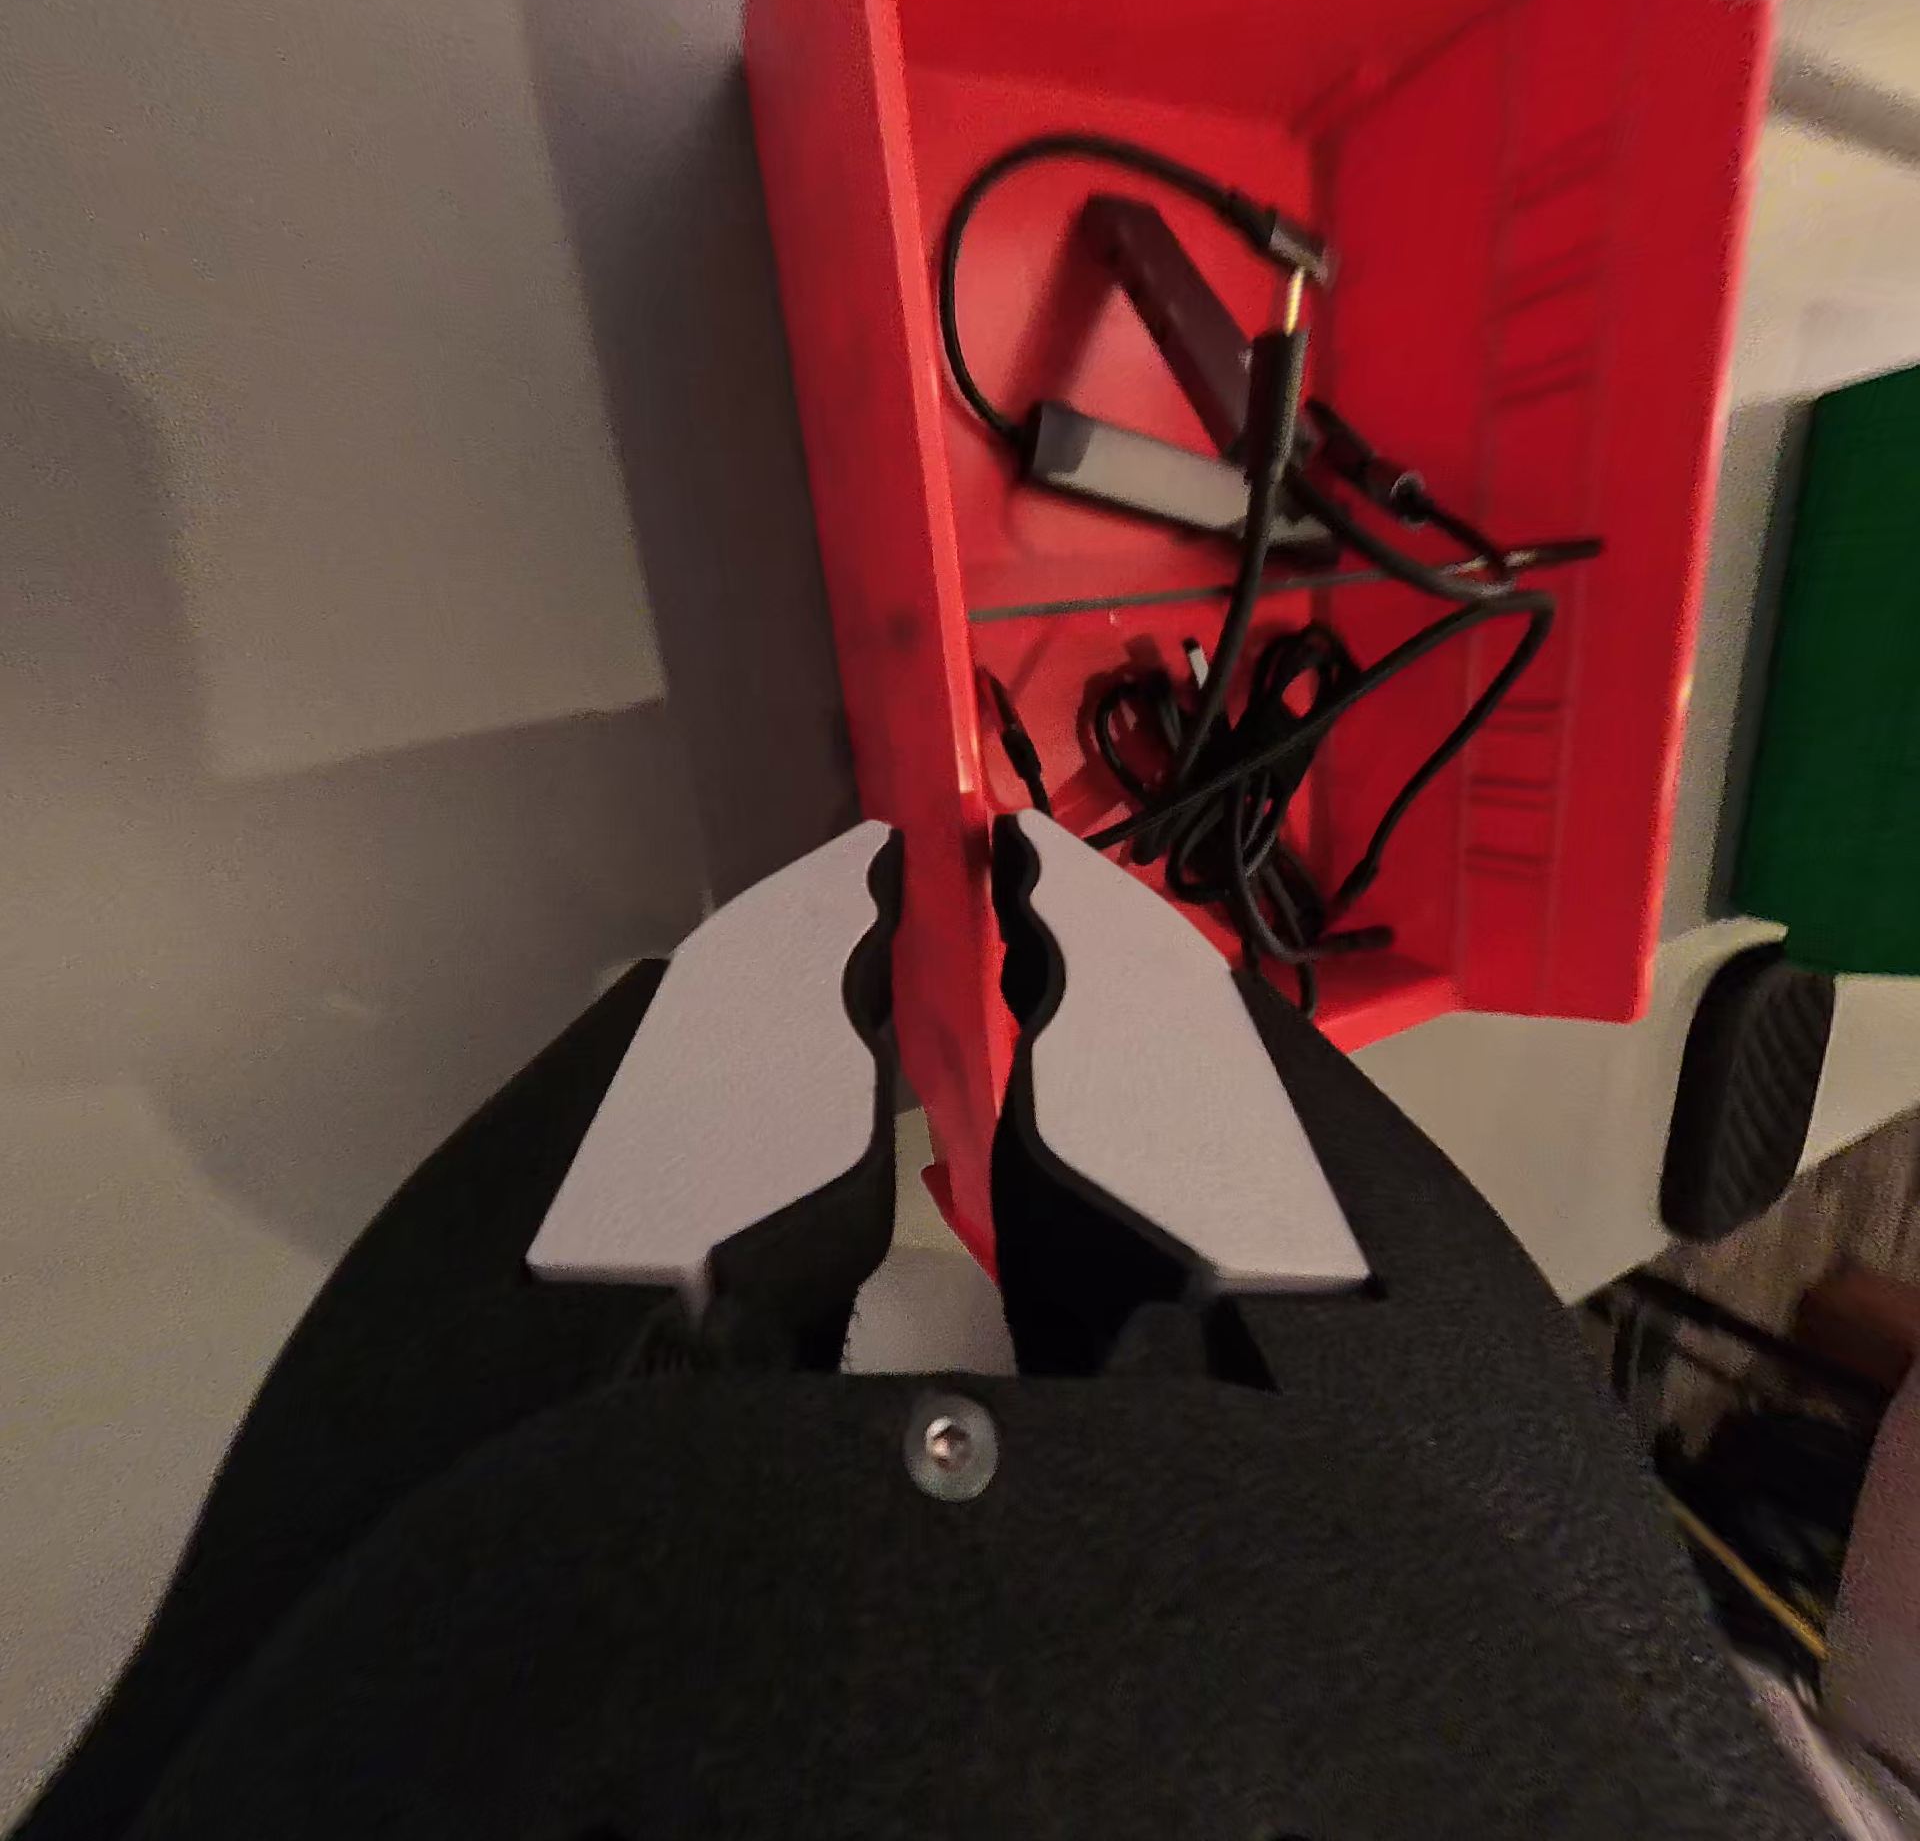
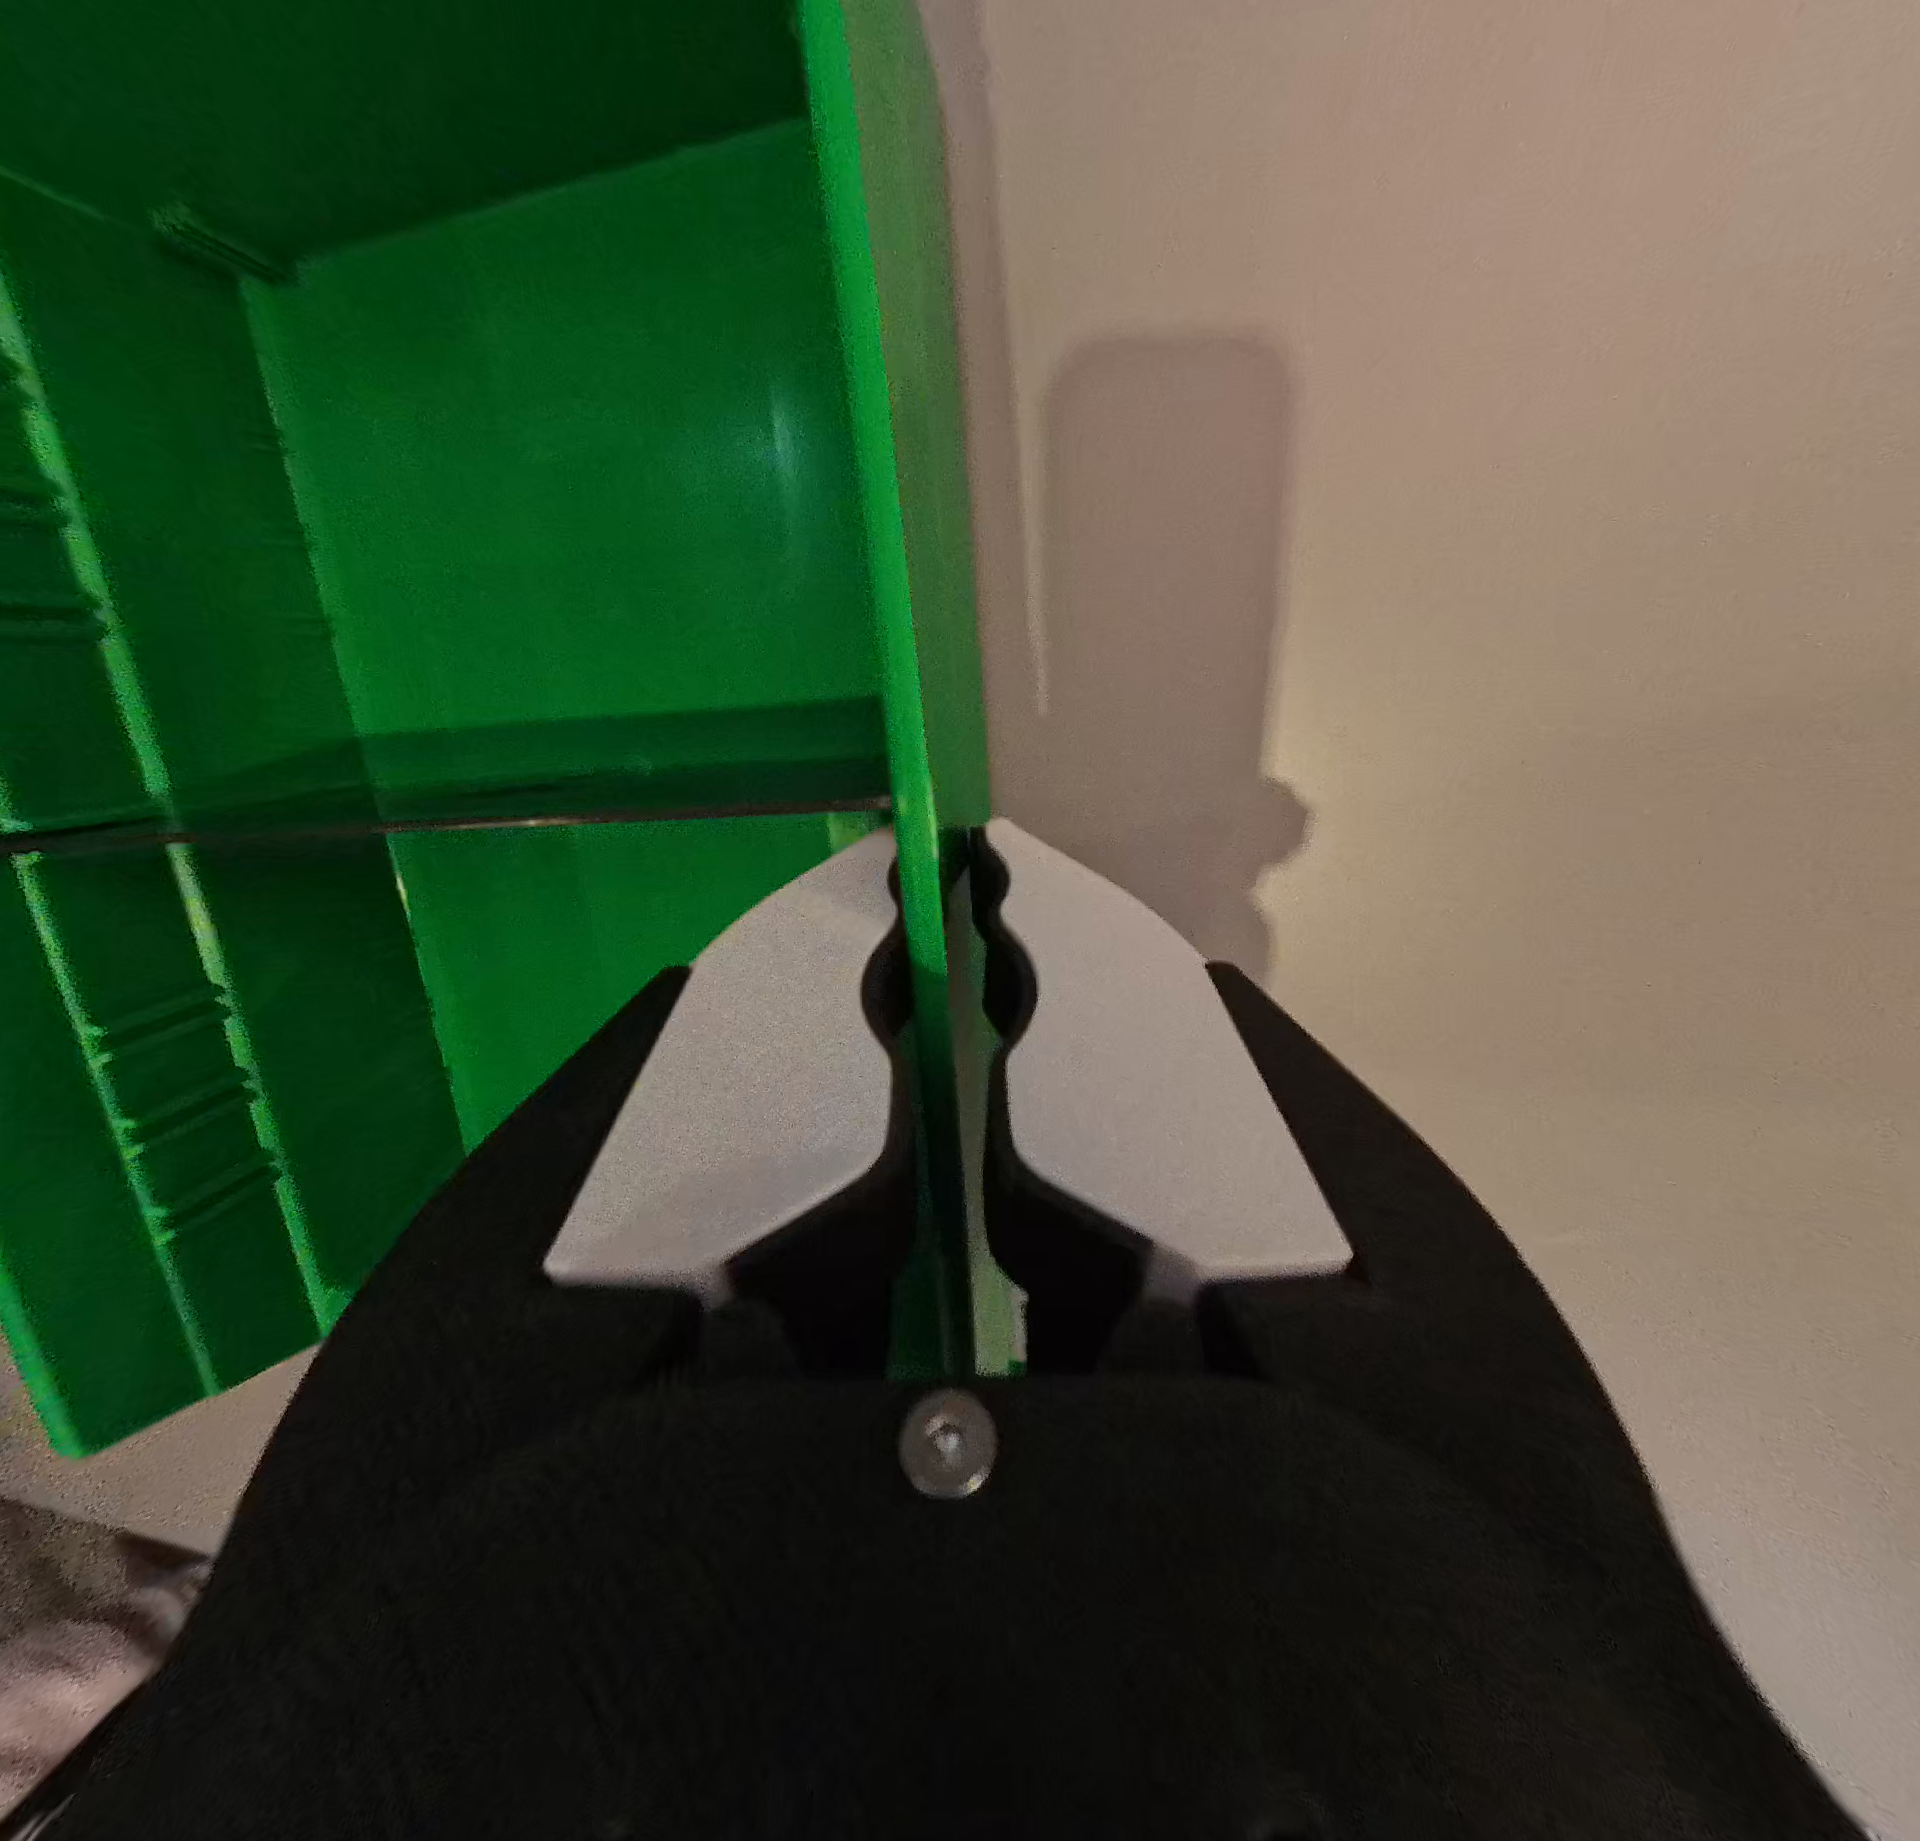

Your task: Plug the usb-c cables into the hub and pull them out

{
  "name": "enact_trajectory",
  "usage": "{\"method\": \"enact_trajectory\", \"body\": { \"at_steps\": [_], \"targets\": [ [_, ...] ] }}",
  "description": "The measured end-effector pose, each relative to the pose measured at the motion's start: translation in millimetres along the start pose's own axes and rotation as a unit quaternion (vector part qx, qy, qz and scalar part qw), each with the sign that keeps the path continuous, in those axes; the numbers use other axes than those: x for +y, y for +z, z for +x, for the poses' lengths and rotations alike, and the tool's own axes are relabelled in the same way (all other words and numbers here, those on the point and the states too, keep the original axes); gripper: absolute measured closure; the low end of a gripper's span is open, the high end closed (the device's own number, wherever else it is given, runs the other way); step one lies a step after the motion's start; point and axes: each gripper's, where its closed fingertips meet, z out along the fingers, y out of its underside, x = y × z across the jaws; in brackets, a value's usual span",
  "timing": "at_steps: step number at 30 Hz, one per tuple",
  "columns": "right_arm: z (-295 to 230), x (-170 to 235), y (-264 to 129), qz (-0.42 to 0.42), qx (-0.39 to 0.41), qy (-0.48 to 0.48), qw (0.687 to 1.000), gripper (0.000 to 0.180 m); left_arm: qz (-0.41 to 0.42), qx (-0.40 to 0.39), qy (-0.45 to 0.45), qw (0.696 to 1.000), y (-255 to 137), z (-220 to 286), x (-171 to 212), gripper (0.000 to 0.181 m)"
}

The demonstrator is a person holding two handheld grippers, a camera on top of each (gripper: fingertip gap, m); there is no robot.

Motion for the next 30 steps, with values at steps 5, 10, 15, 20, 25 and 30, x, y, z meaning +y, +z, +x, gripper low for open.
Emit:
{"method": "enact_trajectory", "body": {
  "at_steps": [5, 10, 15, 20, 25, 30],
  "targets": [
    [-6.6, -36.6, -62.7, 0.171, -0.008, -0.012, 0.985, 0.154, 0.148, -0.024, 0.022, 0.988, -58.7, 10.5, -25.9, 0.169],
    [-69.3, -76.0, -184.0, 0.481, -0.033, -0.103, 0.87, 0.149, 0.336, -0.015, 0.147, 0.93, -131.0, 75.2, -51.6, 0.167],
    [-164.4, -52.8, -294.8, 0.735, -0.056, -0.198, 0.646, 0.138, 0.45, 0.005, 0.277, 0.849, -161.2, 145.8, -48.8, 0.132],
    [-219.9, -42.5, -309.8, 0.781, -0.035, -0.262, 0.566, 0.147, 0.432, -0.005, 0.387, 0.815, -135.3, 187.6, -39.8, 0.13],
    [-240.6, -64.9, -254.2, 0.736, -0.095, -0.293, 0.603, 0.155, 0.263, -0.078, 0.5, 0.821, -53.1, 180.2, -37.7, 0.142],
    [-247.9, -83.0, -191.9, 0.626, -0.129, -0.337, 0.691, 0.148, 0.08, -0.206, 0.557, 0.801, 19.6, 135.2, -39.7, 0.135]
  ]
}}
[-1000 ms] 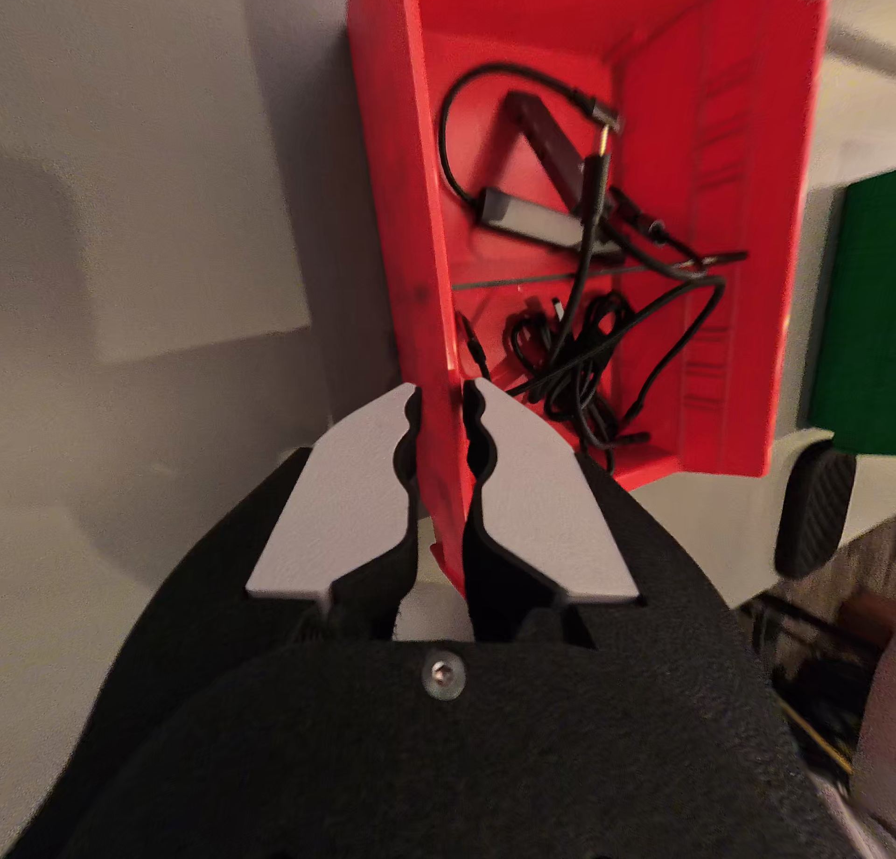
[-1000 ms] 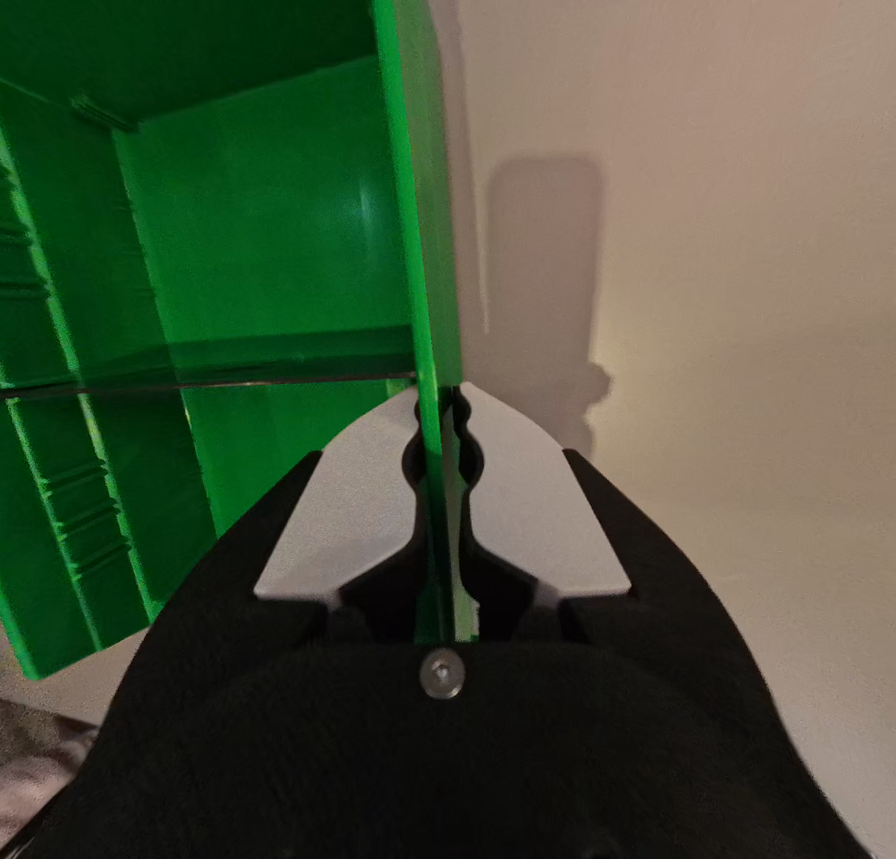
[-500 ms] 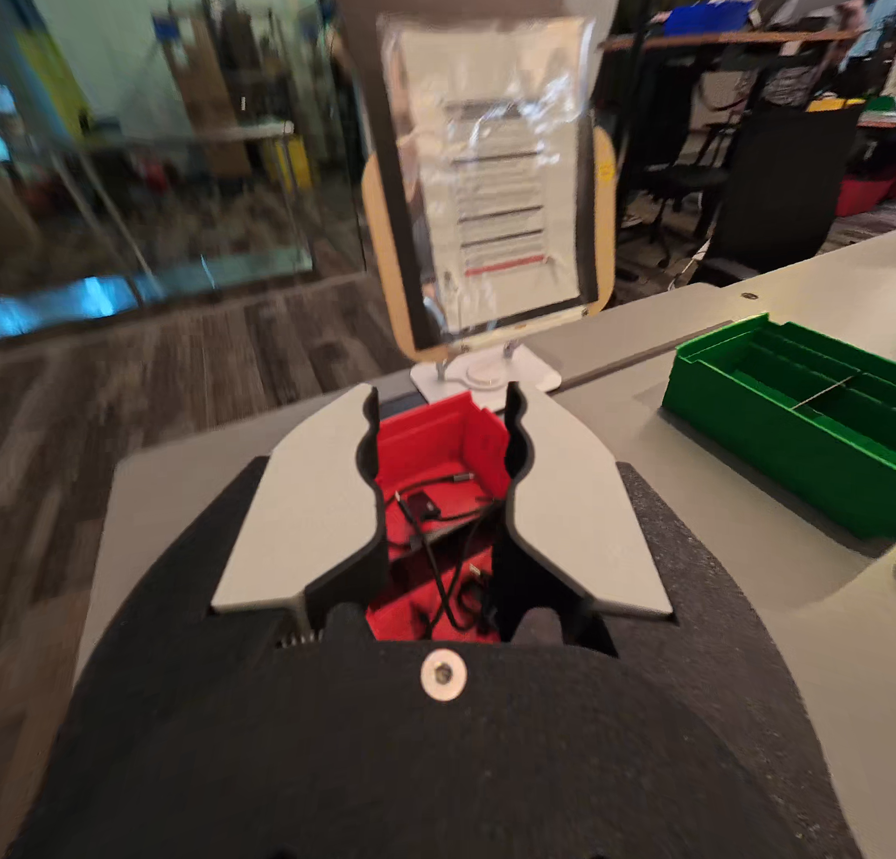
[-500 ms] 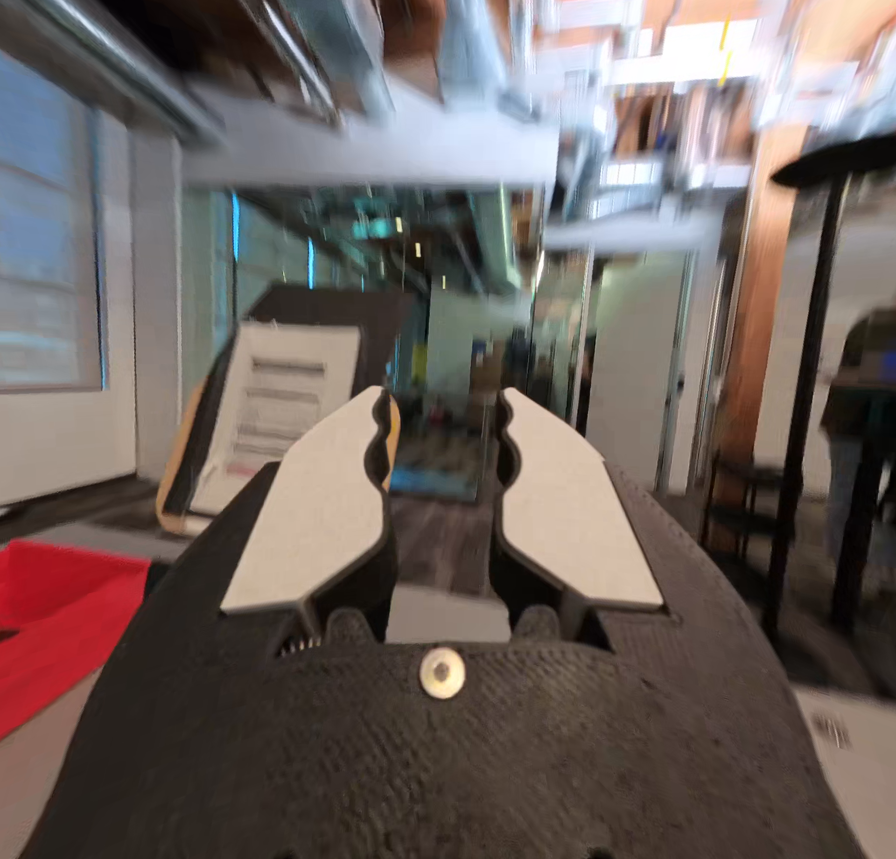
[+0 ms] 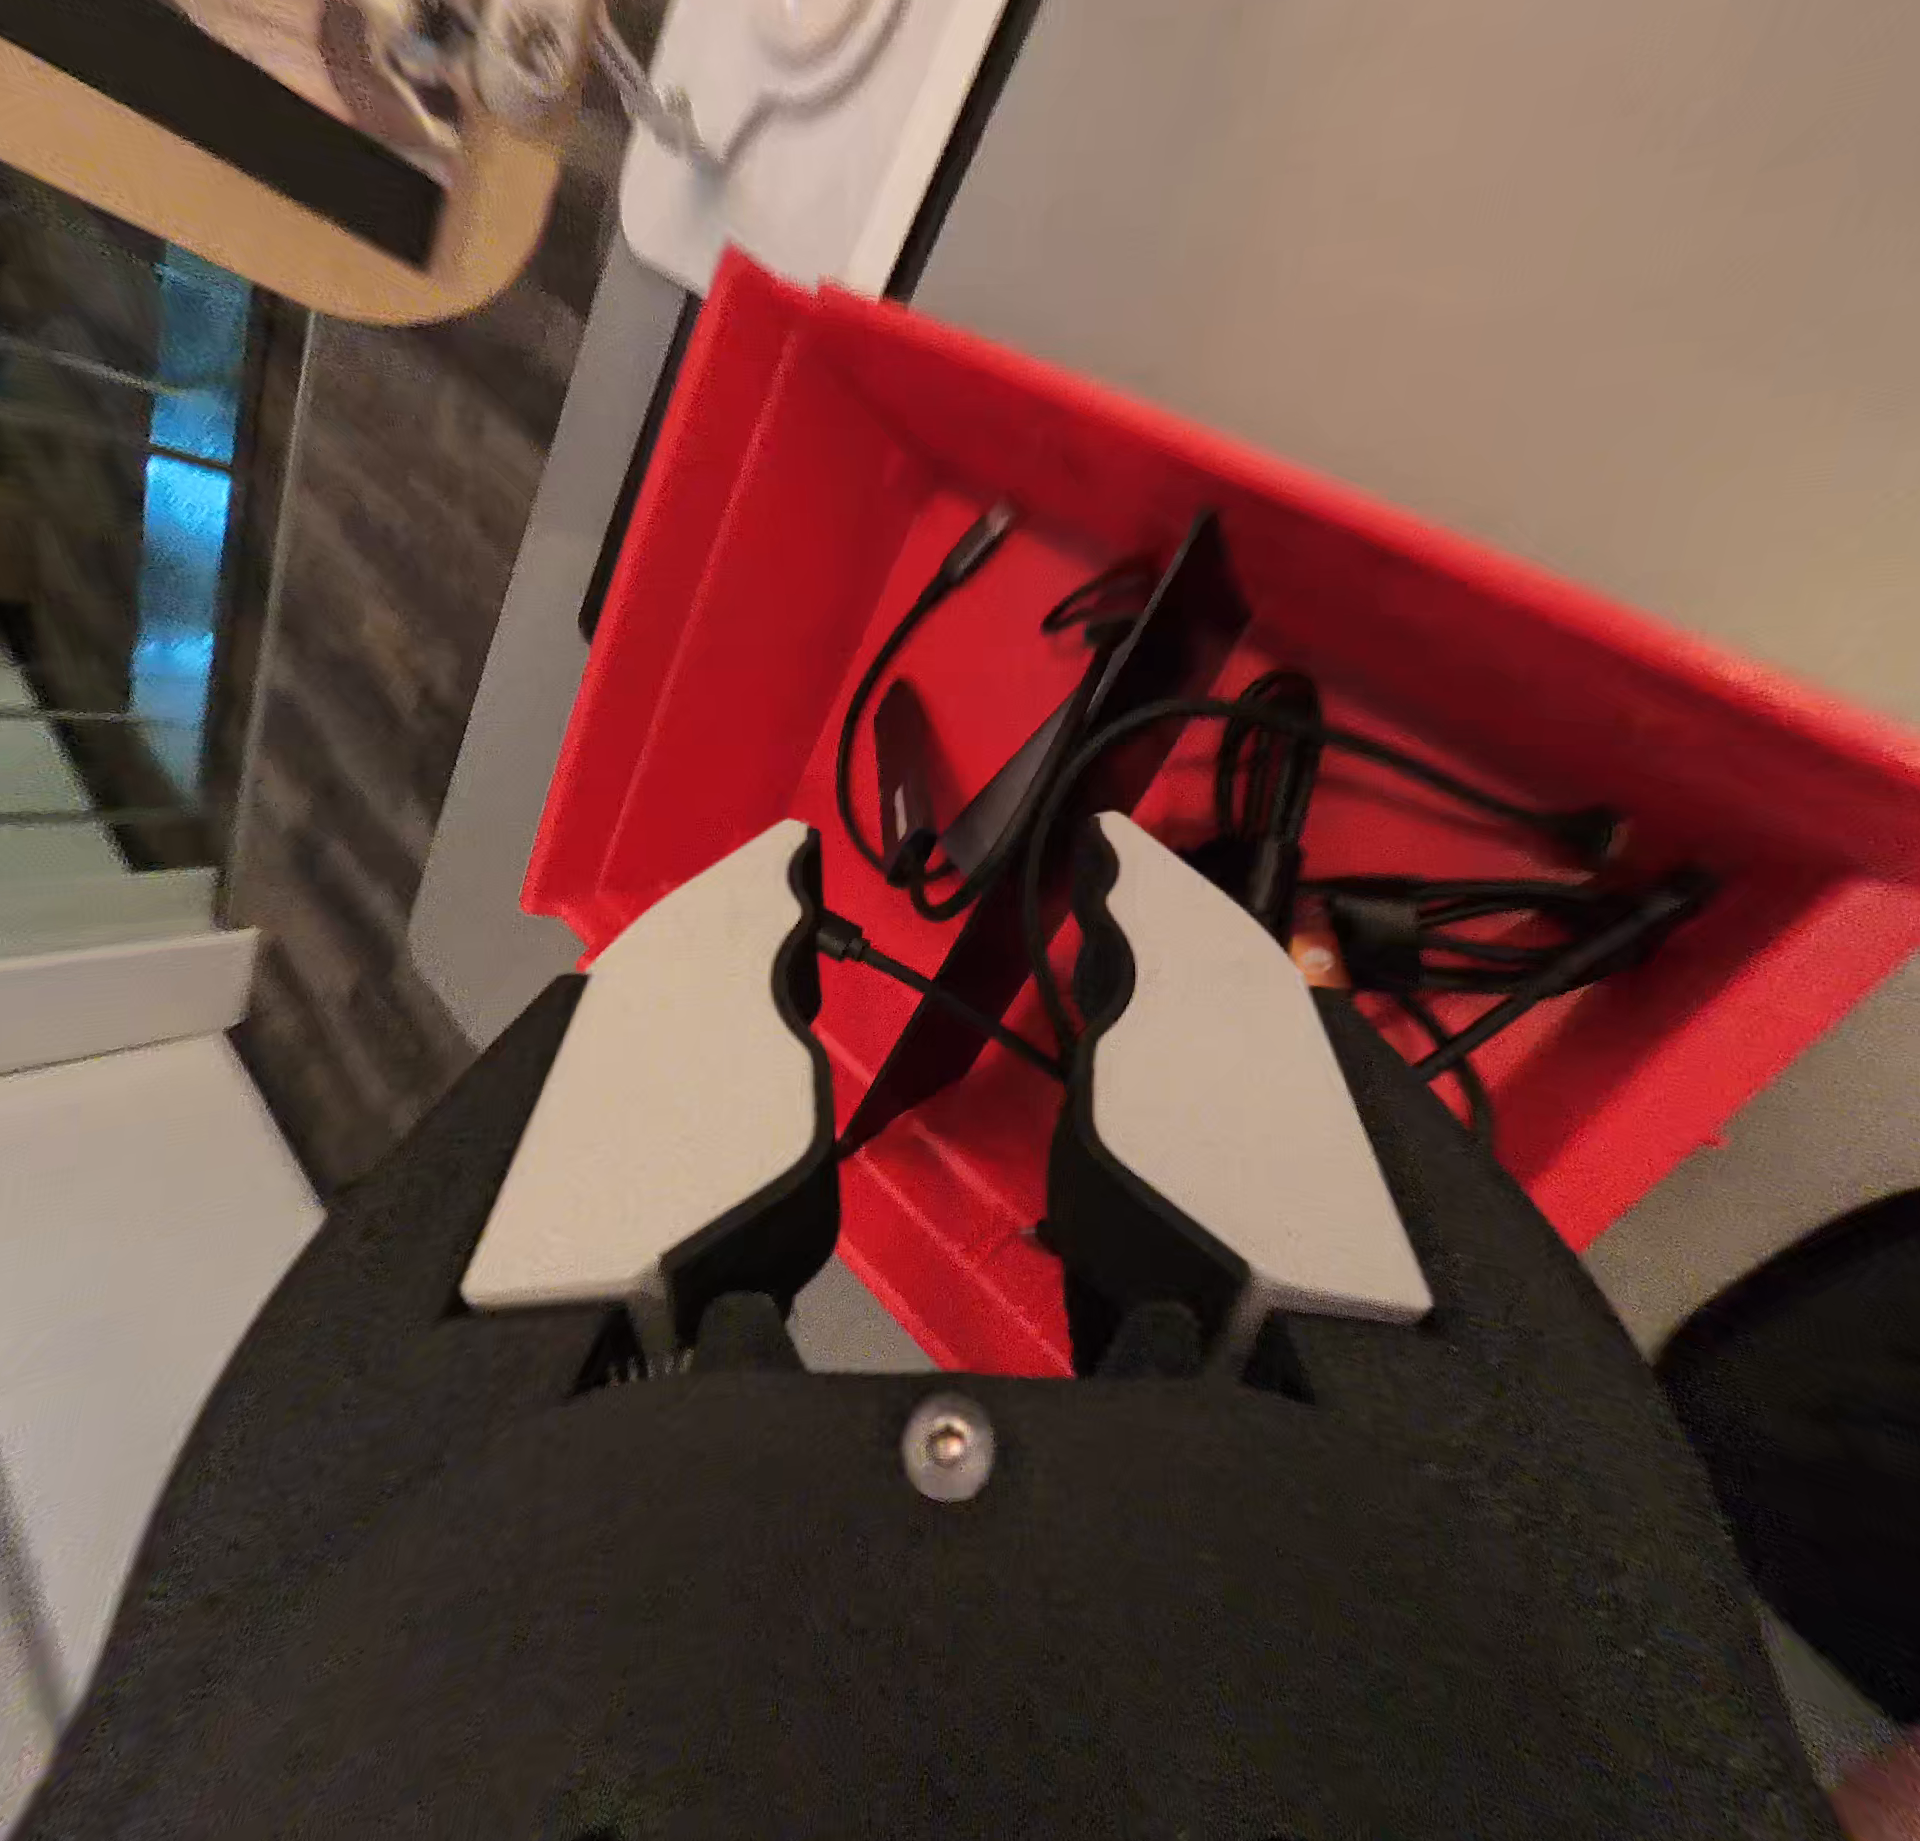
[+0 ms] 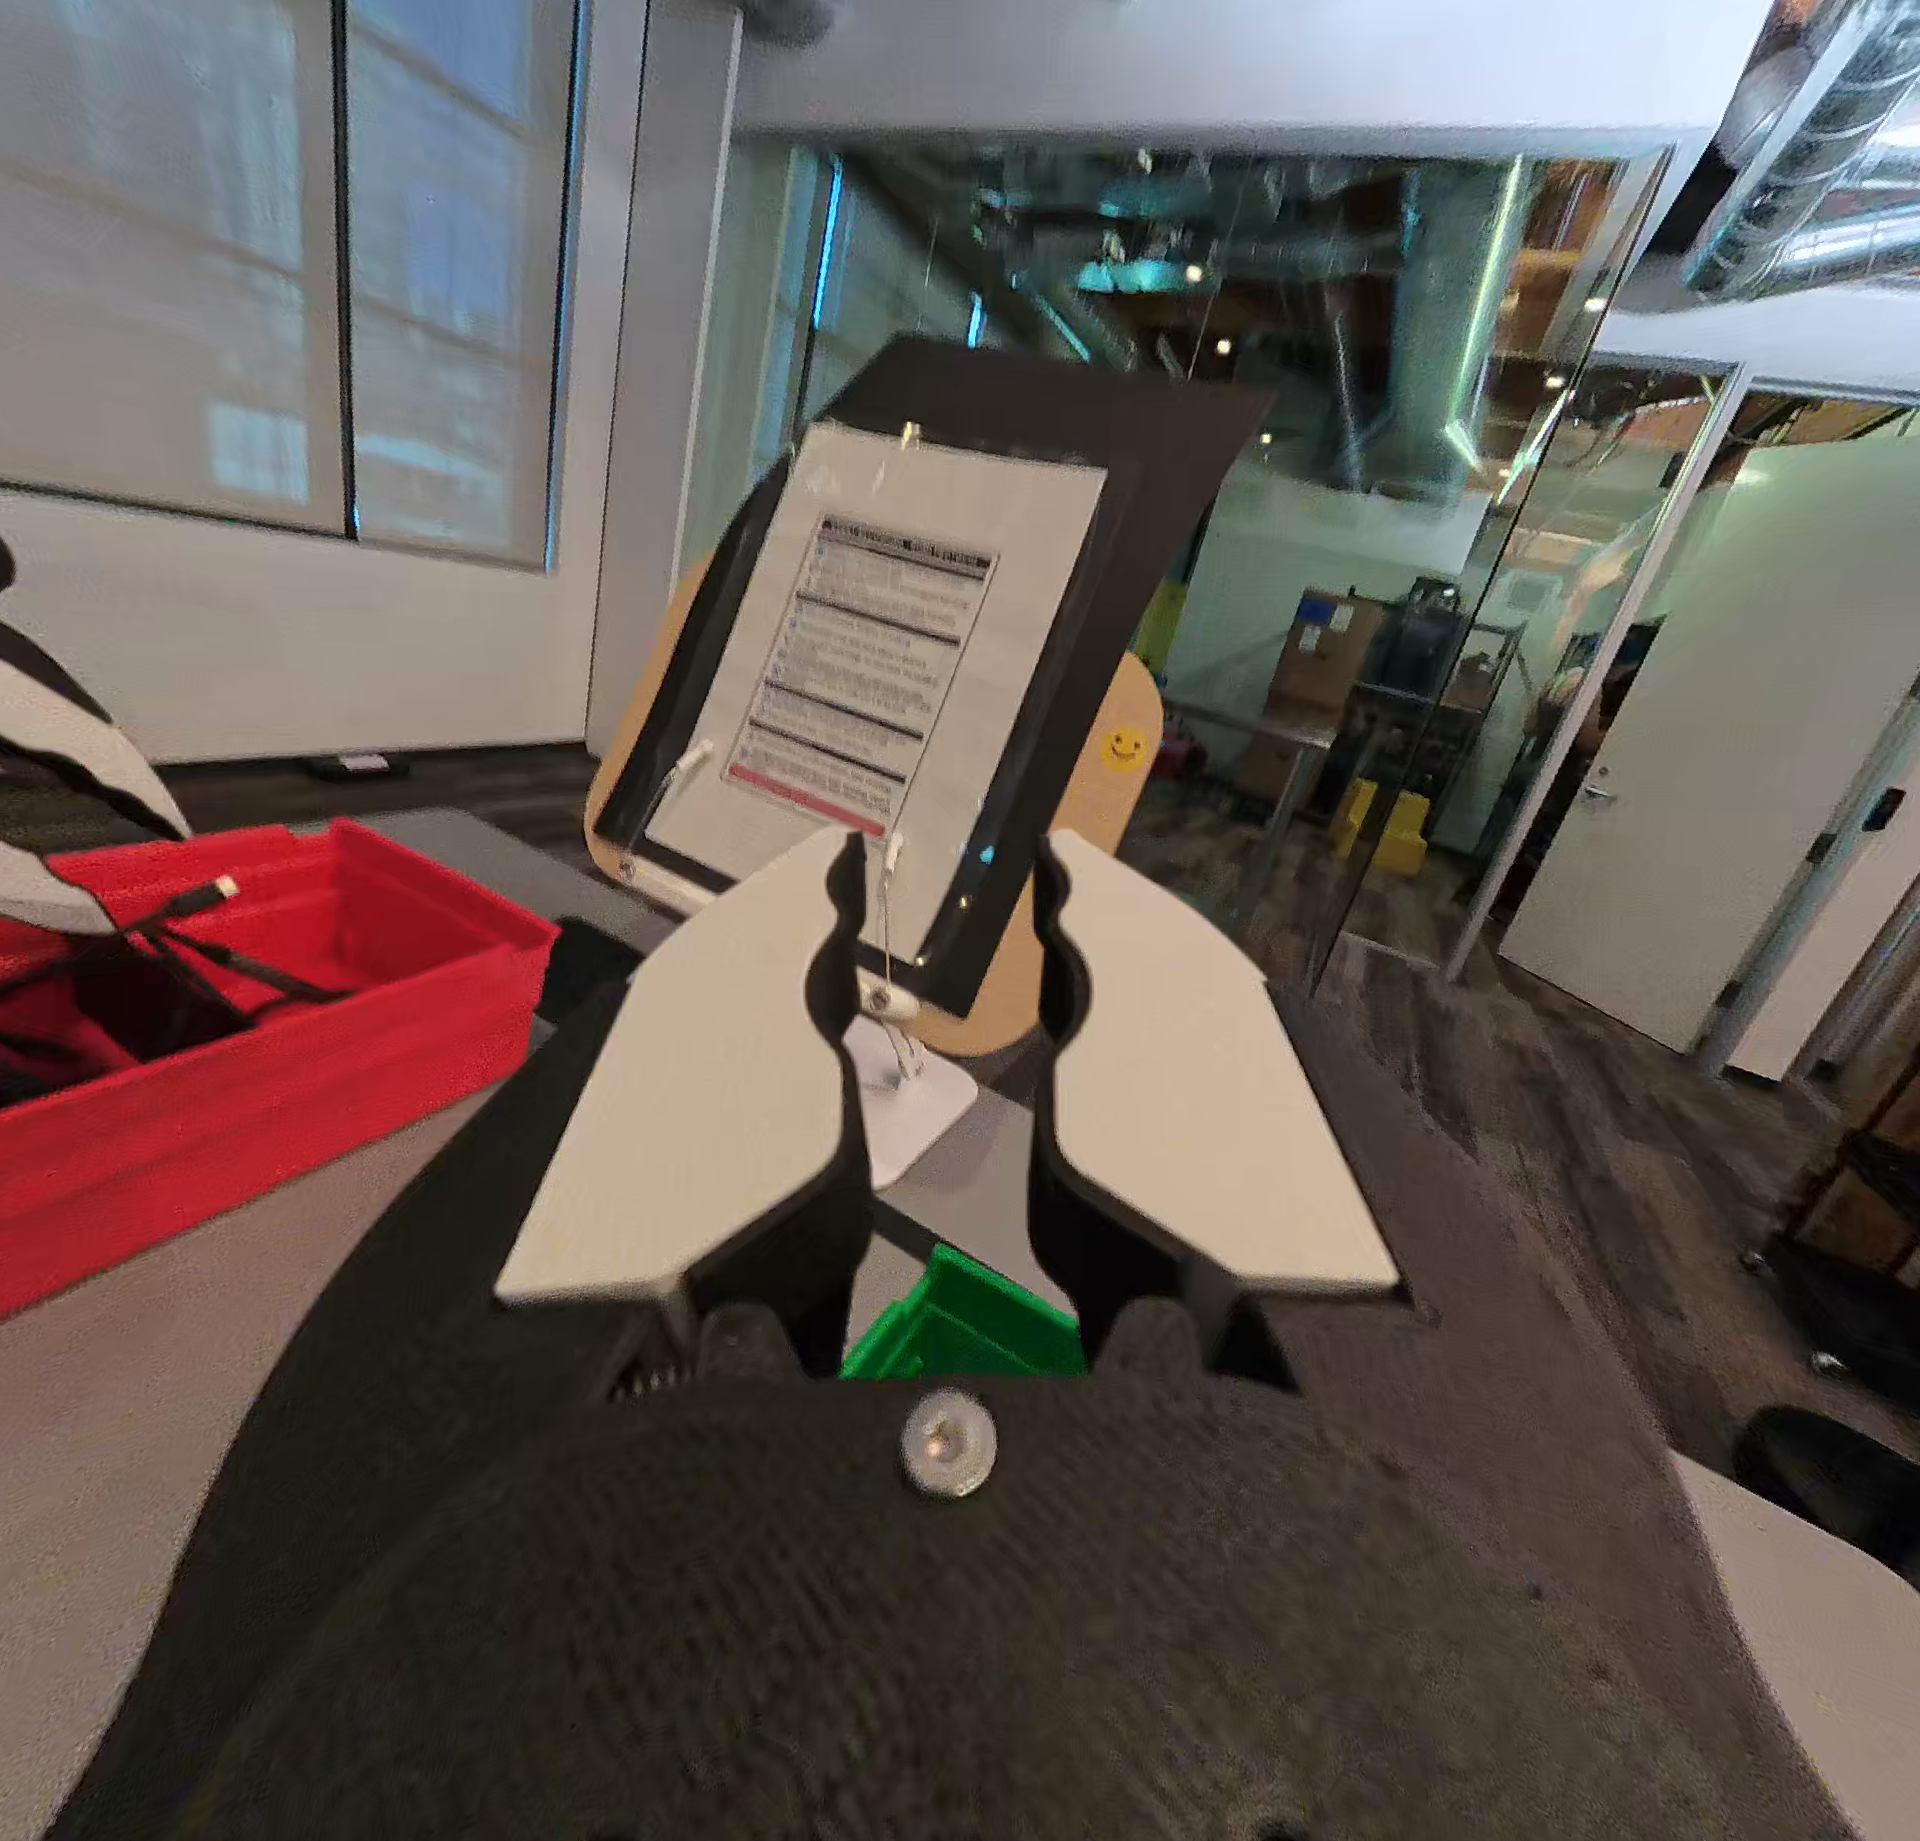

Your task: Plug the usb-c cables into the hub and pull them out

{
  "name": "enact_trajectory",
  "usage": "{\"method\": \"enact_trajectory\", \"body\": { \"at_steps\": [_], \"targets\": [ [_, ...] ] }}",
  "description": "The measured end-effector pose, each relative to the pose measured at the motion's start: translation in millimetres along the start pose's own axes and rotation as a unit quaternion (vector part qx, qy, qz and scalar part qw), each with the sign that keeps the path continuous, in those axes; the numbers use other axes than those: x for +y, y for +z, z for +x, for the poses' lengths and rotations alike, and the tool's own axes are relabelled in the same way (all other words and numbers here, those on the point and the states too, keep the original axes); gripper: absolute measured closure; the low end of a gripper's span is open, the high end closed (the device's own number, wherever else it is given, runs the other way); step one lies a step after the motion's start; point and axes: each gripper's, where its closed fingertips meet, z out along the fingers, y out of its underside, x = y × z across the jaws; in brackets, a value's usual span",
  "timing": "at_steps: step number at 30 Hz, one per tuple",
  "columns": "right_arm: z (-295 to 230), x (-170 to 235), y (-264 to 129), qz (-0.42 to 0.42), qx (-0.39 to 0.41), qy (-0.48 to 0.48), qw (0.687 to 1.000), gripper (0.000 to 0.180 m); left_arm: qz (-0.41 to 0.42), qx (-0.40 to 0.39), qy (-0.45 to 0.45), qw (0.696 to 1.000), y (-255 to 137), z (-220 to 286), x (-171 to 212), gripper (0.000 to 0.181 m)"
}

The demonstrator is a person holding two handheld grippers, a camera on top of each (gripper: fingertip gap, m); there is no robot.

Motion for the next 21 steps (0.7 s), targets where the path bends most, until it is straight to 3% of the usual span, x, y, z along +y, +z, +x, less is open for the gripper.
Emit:
{"method": "enact_trajectory", "body": {
  "at_steps": [4, 12, 16, 21],
  "targets": [
    [-6.3, 10.7, 6.6, -0.019, -0.012, -0.018, 1.0, 0.149, -0.042, -0.035, 0.009, 0.998, 9.9, -11.6, 15.9, 0.146],
    [-24.2, 26.3, 15.4, -0.062, -0.058, -0.036, 0.996, 0.149, -0.076, -0.015, 0.044, 0.996, 28.0, -5.7, 35.2, 0.156],
    [-29.5, 25.1, 15.6, -0.061, -0.069, -0.04, 0.995, 0.15, -0.064, 0.0, 0.048, 0.997, 41.2, -3.0, 31.2, 0.157],
    [-29.9, 27.5, 16.8, -0.065, -0.072, -0.036, 0.995, 0.151, -0.066, -0.007, 0.056, 0.996, 51.2, -8.3, 35.3, 0.172]
  ]
}}
